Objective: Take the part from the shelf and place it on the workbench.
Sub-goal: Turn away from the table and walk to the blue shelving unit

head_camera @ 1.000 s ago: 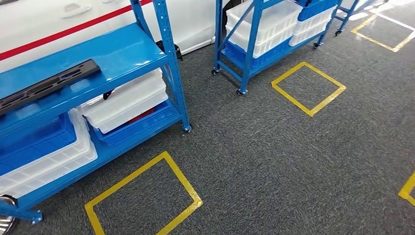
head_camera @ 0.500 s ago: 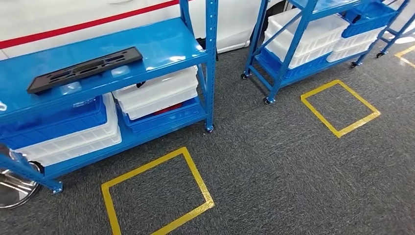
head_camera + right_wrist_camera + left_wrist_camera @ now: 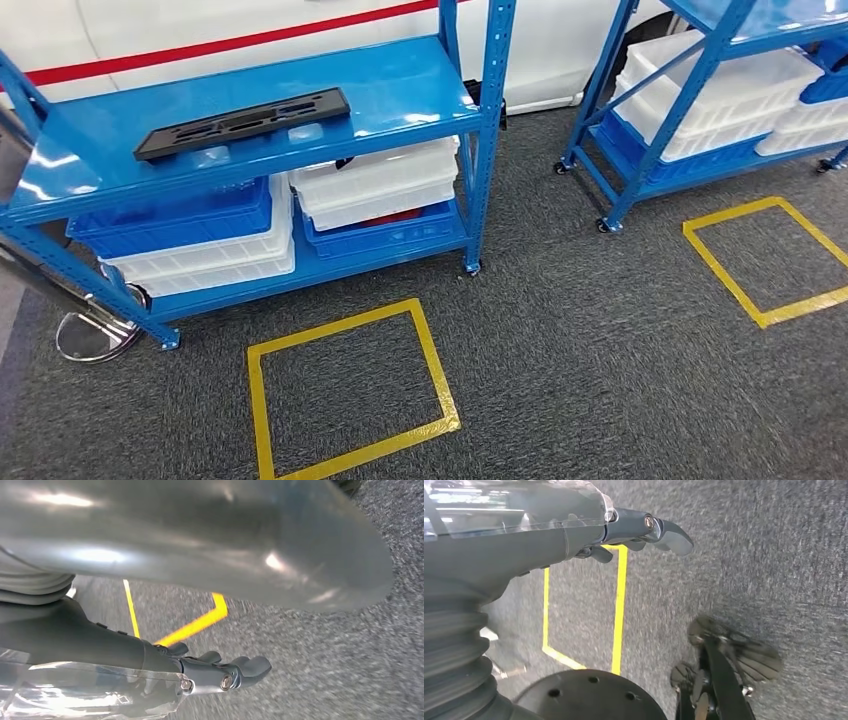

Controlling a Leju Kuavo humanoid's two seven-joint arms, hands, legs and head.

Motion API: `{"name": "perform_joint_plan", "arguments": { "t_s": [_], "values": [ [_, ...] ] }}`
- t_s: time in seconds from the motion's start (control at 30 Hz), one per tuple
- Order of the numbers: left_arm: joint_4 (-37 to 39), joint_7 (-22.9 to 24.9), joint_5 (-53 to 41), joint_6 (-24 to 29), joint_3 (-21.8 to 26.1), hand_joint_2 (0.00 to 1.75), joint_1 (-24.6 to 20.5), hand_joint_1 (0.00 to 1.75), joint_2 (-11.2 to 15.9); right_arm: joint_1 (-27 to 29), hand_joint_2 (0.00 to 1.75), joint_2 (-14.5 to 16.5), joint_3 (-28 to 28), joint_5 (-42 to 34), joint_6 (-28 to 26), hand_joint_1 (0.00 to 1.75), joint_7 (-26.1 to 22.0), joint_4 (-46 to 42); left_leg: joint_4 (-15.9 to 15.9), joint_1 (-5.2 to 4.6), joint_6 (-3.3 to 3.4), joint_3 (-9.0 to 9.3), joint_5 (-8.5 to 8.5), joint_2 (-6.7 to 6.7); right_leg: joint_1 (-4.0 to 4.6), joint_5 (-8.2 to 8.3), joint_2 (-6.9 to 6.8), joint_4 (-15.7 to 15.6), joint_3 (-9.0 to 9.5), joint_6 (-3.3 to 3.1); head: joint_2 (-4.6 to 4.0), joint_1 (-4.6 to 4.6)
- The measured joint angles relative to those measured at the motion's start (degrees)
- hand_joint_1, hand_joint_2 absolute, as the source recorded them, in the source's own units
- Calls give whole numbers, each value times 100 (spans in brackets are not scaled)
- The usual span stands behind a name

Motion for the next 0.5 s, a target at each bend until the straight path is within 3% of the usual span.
{"name": "perform_joint_plan", "arguments": {
  "t_s": [0.07, 0.1, 0.13, 0.17, 0.23, 0.27, 0.3, 0.37, 0.43, 0.5],
  "values": [
    [0, 0, 0, -1, 0, 175, -9, 0, 0, 7, 0, -1, -5, 0, -1, 0, 0, 1, 625, 23, -32, -296, -241, 103, 25, -15, -180, 3, 3, -20, 0, -1],
    [0, 0, 0, -1, 0, 175, -1, 0, 0, 5, 0, -1, -6, 0, -1, 0, 0, 1, 685, 28, -39, -318, -215, 119, 30, -23, -257, 4, 9, -19, 0, -1],
    [0, 0, -1, -1, 0, 175, 8, 0, 1, 2, 0, -1, -6, 0, -1, 0, 0, 1, 529, 30, -39, -228, -91, 138, 31, -32, -328, 4, 20, -12, 0, -1],
    [0, 0, -2, -1, 0, 175, 15, 0, 2, -1, 0, 0, -6, -2, -1, 0, 0, 1, 156, 27, -26, -23, 108, 199, 31, -45, -396, 4, 40, 2, 0, -1],
    [0, 1, -5, -2, 0, 175, 7, 0, 5, -4, 0, 1, -6, -6, 1, 0, 0, 1, -612, -3, 41, 378, 383, 435, 42, -75, -521, 4, 86, 42, 0, 1],
    [0, 3, -7, -3, 0, 175, -1, 0, 6, -9, 0, 2, -7, -10, 1, 0, 0, 0, -838, -25, 84, 491, 440, 520, 49, -89, -575, 3, 108, 72, 0, 2],
    [0, 7, -8, -3, 0, 175, -4, 0, 7, -15, 0, 2, -7, -14, 1, 0, 0, -1, -899, -47, 125, 510, 427, 547, 52, -99, -625, -4, 126, 104, 0, 3],
    [0, 24, -9, -2, 0, 175, 9, 0, 9, -36, 0, 2, -9, -19, 0, 0, 0, -3, -920, -49, 198, 515, 448, 431, 51, -112, -708, -23, 165, 173, 0, 3],
    [0, 44, -10, -1, -1, 175, 19, 0, 8, -41, 0, 2, -10, -20, -3, 0, 3, -4, -994, -18, 273, 558, 500, 318, 39, -240, -526, 117, 137, 224, 0, 12],
    [0, 55, -11, -1, -2, 175, -4, 0, 5, -28, 0, 4, -13, -20, -7, 0, 15, -3, -1037, -6, 324, 573, 540, 196, 26, -588, -195, 693, -121, 242, 0, 23]
  ]
}}
